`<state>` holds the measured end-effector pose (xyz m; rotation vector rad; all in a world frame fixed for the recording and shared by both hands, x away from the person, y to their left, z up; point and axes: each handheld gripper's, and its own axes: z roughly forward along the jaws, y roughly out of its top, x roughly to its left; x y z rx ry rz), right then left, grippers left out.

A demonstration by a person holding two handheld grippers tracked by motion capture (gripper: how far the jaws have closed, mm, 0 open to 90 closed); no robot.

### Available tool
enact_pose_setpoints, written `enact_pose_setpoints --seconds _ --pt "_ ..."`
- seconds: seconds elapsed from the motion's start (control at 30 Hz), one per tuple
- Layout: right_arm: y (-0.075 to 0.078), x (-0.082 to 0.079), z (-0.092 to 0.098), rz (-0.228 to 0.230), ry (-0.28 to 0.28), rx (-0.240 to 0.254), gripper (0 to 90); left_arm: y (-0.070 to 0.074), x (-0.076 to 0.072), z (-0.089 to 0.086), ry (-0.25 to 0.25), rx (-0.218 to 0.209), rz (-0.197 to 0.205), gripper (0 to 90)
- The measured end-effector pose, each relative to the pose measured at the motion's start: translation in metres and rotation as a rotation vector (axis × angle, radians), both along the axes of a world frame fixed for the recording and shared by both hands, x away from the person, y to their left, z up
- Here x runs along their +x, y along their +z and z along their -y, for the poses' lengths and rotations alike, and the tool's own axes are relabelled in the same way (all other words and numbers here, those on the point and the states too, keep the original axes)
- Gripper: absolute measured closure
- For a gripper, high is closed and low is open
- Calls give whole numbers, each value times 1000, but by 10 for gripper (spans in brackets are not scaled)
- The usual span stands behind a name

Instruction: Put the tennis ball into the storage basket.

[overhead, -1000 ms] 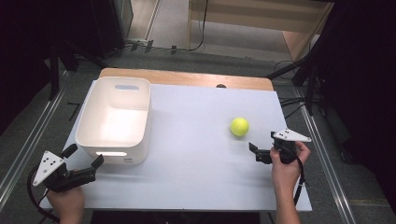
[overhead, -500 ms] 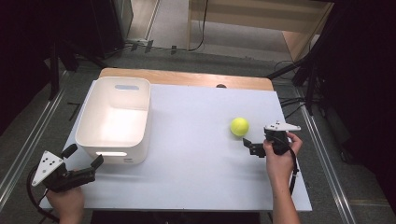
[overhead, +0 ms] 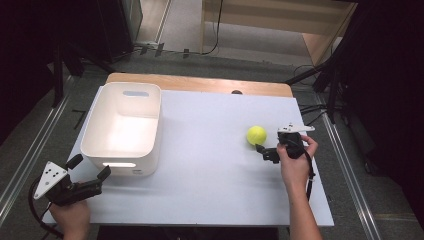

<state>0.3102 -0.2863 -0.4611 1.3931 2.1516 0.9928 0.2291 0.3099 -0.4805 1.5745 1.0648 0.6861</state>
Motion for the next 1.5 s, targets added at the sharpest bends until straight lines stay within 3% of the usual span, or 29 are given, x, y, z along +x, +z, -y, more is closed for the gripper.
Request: enact_pose_setpoints --seconds 0.3,0.77,1.5 --pt "1 13 -6 -22 -1 -33 0 0 0 0 0 -2 0 0" --pt "-13 39 -13 -132 -5 -79 0 0 0 0 0 -2 0 0" --pt "-23 63 -17 -221 -6 -66 0 0 0 0 -1 -2 0 0"
